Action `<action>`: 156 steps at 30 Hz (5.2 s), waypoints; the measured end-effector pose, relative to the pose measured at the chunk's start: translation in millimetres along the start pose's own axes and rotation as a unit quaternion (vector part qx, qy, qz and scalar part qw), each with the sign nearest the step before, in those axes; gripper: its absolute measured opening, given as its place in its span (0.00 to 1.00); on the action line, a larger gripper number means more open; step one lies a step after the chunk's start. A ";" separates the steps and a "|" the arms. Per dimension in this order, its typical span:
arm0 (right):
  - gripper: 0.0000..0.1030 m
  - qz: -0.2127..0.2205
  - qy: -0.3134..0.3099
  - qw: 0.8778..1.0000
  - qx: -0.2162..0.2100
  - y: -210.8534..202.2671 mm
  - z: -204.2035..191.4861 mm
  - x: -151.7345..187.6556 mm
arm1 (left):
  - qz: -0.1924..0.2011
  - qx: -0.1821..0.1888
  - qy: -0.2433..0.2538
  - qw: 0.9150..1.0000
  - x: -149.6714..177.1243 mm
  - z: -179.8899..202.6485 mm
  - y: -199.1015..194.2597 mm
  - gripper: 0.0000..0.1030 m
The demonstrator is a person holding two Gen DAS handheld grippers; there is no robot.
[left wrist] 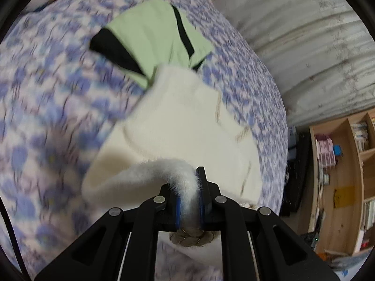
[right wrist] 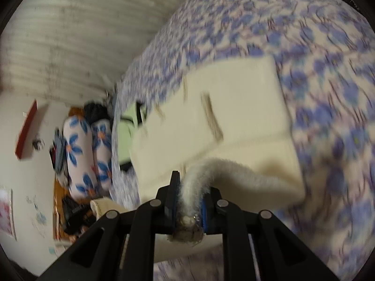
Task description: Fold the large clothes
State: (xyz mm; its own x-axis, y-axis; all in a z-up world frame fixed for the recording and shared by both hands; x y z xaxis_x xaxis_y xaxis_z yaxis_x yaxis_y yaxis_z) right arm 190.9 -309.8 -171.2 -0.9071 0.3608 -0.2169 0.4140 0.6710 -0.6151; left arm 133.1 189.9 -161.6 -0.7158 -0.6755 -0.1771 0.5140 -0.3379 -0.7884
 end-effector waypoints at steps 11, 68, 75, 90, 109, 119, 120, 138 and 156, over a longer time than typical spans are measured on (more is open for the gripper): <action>0.17 0.025 0.027 0.998 0.056 75.5 60.5 -95.7 | -0.009 -0.037 -0.011 0.999 -88.2 -6.6 107.9 0.12; 0.07 0.088 -0.182 0.958 0.205 95.2 33.5 -126.4 | 0.118 -0.257 0.364 0.887 -118.3 71.2 135.0 0.06; 0.07 0.146 -0.159 0.951 0.222 87.6 32.5 -168.9 | 0.168 -0.244 0.358 0.886 -151.8 123.0 137.8 0.06; 0.12 0.077 -0.152 0.942 0.290 173.1 104.5 -182.0 | 0.100 -0.335 0.325 0.879 -177.5 72.2 253.7 0.12; 0.30 0.036 -0.248 0.955 0.160 220.6 -45.0 -86.2 | 0.167 -0.210 0.315 0.910 -71.4 127.1 189.8 0.44; 0.29 0.012 -0.276 0.945 0.173 294.7 -46.1 -74.1 | 0.141 -0.275 0.305 0.901 -93.4 93.5 258.1 0.41; 0.27 0.026 -0.273 0.944 0.185 283.3 -33.4 -85.4 | 0.147 -0.283 0.307 0.897 -101.5 88.6 257.0 0.41; 0.17 0.115 -0.158 0.929 0.313 140.9 116.0 -173.0 | 0.186 -0.317 0.337 0.866 -169.9 68.5 236.1 0.43; 0.20 0.120 -0.179 0.946 0.243 104.7 44.0 -108.4 | 0.172 -0.286 0.351 0.875 -114.4 68.4 171.6 0.61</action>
State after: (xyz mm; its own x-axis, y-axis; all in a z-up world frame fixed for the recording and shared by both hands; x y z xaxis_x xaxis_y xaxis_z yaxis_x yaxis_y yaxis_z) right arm 329.2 -307.1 -245.4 -0.7954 0.1641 -0.5834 0.6059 0.1894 -0.7727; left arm 335.5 164.3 -236.3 -0.7825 -0.0355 -0.6216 0.5790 0.3256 -0.7475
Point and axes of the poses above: each gripper's, at about its wrist camera, not at the fingertips, and y roughly the way its jaws point, z to its right, x to its underside, the point moved 7 cm from there along y, roughly the way its jaws point, and after that the axes turned 4 degrees about -x, right-handed, at the moved point
